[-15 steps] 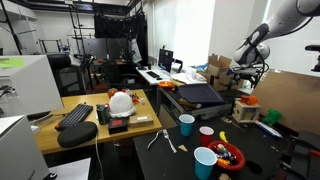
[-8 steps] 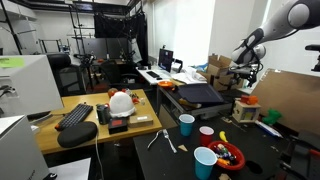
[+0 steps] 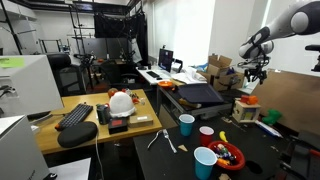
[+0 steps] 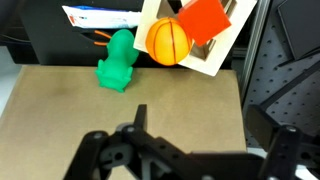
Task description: Put the ball in the closest blue cup
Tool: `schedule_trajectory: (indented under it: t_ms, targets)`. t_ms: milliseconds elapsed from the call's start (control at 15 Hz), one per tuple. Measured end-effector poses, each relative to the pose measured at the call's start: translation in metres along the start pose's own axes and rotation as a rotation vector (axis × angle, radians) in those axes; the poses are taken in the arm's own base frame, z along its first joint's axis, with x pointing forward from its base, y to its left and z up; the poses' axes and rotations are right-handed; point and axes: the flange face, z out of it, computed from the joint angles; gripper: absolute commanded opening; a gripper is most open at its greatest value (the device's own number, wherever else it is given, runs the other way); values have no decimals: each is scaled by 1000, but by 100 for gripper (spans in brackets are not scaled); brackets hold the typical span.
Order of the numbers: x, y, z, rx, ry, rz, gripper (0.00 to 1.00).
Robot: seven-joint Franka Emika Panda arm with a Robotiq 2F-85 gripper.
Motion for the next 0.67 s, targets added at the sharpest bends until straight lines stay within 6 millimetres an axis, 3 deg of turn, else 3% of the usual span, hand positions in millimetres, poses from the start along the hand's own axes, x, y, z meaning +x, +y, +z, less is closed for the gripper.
schedule_trajectory:
  t_ms: [267,667]
  targets:
    - [21,16,25,-75,-28,72,100]
    - [9,19,70,-130,-55,79,100]
